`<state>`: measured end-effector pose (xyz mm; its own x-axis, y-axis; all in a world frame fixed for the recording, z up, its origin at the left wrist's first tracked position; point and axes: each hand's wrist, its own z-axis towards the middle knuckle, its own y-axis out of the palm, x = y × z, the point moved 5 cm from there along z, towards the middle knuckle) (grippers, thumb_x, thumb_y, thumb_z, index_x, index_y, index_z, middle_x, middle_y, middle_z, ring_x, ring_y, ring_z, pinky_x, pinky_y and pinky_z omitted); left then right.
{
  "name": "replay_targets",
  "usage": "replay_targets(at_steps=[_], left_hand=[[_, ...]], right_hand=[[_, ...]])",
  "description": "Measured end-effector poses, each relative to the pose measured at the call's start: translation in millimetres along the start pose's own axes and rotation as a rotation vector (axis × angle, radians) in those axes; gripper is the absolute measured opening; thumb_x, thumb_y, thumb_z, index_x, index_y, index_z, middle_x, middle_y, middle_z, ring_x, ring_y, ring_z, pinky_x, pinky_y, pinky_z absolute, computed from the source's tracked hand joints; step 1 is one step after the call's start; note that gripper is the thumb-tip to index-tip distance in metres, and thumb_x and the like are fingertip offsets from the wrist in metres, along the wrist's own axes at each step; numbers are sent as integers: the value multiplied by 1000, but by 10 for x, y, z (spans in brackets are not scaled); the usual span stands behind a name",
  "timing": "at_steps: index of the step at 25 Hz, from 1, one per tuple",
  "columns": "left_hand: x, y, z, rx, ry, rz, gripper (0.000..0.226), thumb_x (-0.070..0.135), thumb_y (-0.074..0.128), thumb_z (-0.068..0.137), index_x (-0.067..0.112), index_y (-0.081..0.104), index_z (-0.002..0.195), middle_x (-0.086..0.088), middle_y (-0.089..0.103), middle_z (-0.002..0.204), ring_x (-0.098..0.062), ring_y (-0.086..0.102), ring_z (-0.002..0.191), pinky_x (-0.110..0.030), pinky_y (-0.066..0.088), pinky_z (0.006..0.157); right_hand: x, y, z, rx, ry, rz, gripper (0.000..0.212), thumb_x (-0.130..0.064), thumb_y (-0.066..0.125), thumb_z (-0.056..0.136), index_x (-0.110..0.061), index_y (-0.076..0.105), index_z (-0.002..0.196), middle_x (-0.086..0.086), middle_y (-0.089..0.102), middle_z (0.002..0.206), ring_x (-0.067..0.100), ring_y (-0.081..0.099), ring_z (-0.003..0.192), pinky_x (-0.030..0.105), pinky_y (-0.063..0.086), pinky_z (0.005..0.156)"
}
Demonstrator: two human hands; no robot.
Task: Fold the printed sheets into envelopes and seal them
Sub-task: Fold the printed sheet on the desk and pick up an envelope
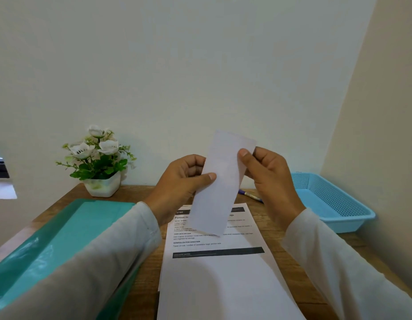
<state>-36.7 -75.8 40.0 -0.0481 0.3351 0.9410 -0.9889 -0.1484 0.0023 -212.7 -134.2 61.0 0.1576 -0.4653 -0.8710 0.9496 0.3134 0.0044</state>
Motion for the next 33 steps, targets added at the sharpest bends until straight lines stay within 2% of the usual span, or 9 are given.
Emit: replay_targets(at_steps=[1,3,5,8,11,16,21,27,33], left_hand=[[28,2,4,5,21,5,23,10,71,89,9,65,112,-14,74,106,-36,71,100,-53,58,87],[136,-12,1,33,96,34,29,14,72,89,11,64,116,-10,74,106,-27,72,98,-41,59,79],[259,-26,-10,65,168,78,23,16,70,91,11,67,112,-6,75,104,-22,73,95,-32,58,76],[314,-109,2,142,188,78,15,14,70,91,7,69,104,-7,77,98,-22,74,90,-32,57,74],[363,-133,-11,151,198,93,17,13,74,88,9,68,103,-7,75,99,-20,73,90,-30,57,74],[562,-62,-77,124,270,332,16,32,75,87,19,76,97,4,75,93,-13,71,84,-20,54,69],[665,-31,-118,124,307,403,19,38,70,90,20,77,95,4,74,92,-17,70,85,-21,53,68],[765,-29,-144,117,333,439,17,36,72,89,21,79,91,5,76,89,-15,71,83,-23,57,71],[797,-276,-103,282,331,254,18,31,74,87,14,79,92,-2,76,92,-10,67,82,-22,52,70]], right_hand=[[-16,5,-6,-10,-17,-42,25,-24,55,106,-8,74,107,9,77,99,22,73,92,32,61,80],[-51,63,-37,-79,-61,-128,29,-26,52,107,-4,70,102,10,74,90,14,70,81,29,60,71],[-55,147,-82,-148,-62,-177,29,-31,53,106,-7,69,103,7,73,93,17,73,86,41,64,77],[-41,179,-107,-139,-50,-156,29,-32,54,106,-7,68,100,11,73,95,30,72,91,59,62,75],[-42,161,-107,-105,-104,-223,27,-33,52,107,-15,65,91,9,69,90,36,67,90,63,59,71],[-104,278,-154,-167,-260,-431,23,-34,50,107,-19,64,97,-8,70,93,15,68,91,42,62,76],[-155,323,-190,-177,-289,-426,24,-38,48,107,-21,65,107,-10,71,99,10,69,91,21,58,75],[-213,356,-211,-222,-368,-457,22,-32,48,108,-20,65,100,-10,69,93,11,67,87,18,53,71],[-14,251,-142,-260,-272,-475,25,-30,49,108,-20,64,91,-8,67,87,11,63,79,19,49,66]])
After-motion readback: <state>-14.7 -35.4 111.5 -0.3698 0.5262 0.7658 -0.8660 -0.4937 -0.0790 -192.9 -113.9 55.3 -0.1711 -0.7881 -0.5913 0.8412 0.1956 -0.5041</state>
